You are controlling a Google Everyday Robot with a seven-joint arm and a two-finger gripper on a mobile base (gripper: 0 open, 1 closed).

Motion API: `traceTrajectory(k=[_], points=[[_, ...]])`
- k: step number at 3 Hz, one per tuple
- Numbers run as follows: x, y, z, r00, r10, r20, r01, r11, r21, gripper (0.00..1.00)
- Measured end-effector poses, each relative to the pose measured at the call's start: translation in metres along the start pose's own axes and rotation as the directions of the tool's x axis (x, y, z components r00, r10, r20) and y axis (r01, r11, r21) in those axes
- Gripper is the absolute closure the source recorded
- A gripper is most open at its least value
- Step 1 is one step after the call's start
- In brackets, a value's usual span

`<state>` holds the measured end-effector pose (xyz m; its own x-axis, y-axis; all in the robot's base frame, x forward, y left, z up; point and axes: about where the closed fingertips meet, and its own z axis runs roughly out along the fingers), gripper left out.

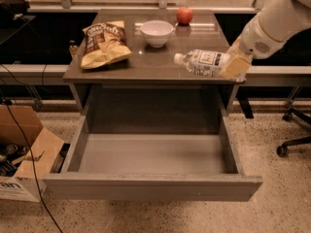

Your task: Pick blue plastic bottle from top drawer and place on counter

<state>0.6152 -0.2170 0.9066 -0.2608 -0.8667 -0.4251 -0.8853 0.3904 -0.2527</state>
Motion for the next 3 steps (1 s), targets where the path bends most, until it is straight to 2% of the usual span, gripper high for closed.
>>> traceTrajectory(k=[1,2,3], points=[[-0.012,-0.041,0.014,1.000,0.008,0.015,-0.008,0.9999,0.013,1.00],[-0.019,-0.067,0.038,0.999,0.022,0.024,-0.023,0.9997,0.006,1.00],[-0.024,-0.083,0.085,0.999,0.043,0.022,-0.042,0.9983,-0.040,0.73]])
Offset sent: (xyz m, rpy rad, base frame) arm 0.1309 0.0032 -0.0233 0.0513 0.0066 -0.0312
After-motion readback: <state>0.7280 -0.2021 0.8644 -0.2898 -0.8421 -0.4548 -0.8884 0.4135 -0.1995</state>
